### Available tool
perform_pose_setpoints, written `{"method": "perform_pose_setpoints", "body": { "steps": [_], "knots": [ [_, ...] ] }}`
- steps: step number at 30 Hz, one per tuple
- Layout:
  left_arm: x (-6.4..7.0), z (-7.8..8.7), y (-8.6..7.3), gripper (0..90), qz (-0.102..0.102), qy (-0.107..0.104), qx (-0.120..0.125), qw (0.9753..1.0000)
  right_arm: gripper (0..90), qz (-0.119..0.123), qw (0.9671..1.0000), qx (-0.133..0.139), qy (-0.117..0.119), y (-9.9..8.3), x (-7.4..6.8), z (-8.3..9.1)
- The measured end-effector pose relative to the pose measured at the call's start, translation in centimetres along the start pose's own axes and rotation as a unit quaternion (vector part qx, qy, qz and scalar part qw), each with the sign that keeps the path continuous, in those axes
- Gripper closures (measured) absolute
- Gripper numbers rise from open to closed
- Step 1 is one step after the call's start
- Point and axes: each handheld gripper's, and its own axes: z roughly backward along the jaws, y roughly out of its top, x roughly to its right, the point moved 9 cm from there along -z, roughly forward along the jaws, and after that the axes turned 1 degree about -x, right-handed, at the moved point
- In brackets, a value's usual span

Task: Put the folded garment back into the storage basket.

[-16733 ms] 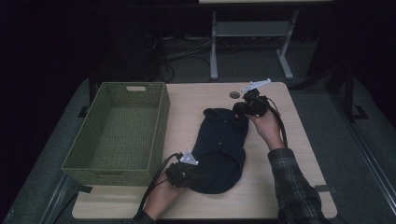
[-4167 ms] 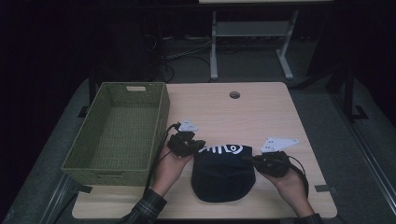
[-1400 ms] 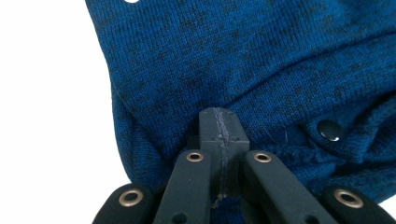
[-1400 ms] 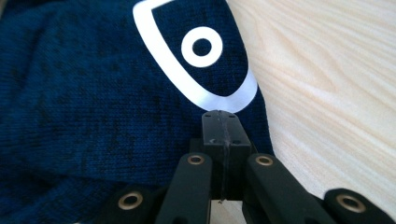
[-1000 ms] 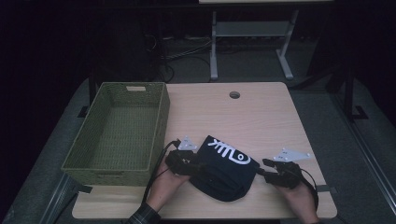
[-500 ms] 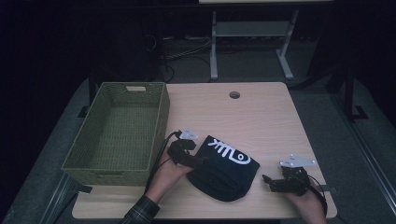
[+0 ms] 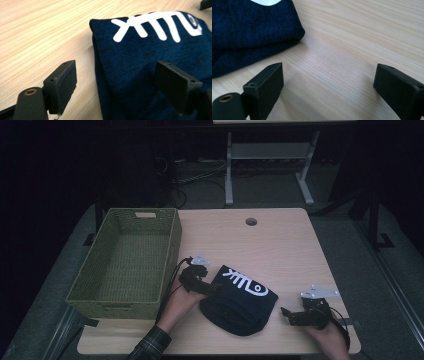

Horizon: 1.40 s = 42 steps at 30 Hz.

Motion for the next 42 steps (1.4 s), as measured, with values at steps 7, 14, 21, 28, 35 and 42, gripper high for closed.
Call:
{"method": "perform_pose_setpoints", "body": {
  "steps": [7,14,21,28,35,42],
  "knots": [
    [-0.1,-1.0,-0.5,18.2,-0.001,-0.002,-0.007,1.0000,8.7,0.000,1.0000,0.000,0.000,0.0,0.0,0.0],
    [0.0,-1.7,-1.3,18.0,-0.015,0.002,-0.015,0.9998,8.7,0.001,1.0000,0.000,0.001,0.0,0.0,0.0],
    [0.2,-2.0,-1.8,22.6,-0.003,-0.015,-0.015,0.9998,8.7,0.001,1.0000,0.000,0.001,0.0,0.0,0.0],
    [0.4,-2.0,-1.9,32.7,0.004,-0.037,-0.012,0.9992,8.7,0.001,1.0000,0.000,0.001,0.0,0.0,0.0],
    [0.6,-1.9,-1.9,41.6,0.012,-0.057,-0.009,0.9983,8.7,0.001,1.0000,0.000,0.001,0.0,0.0,0.0],
    [0.9,-1.9,-2.0,53.5,0.018,-0.073,-0.015,0.9970,8.7,0.001,1.0000,0.000,0.001,0.0,0.0,0.0]
  ]
}}
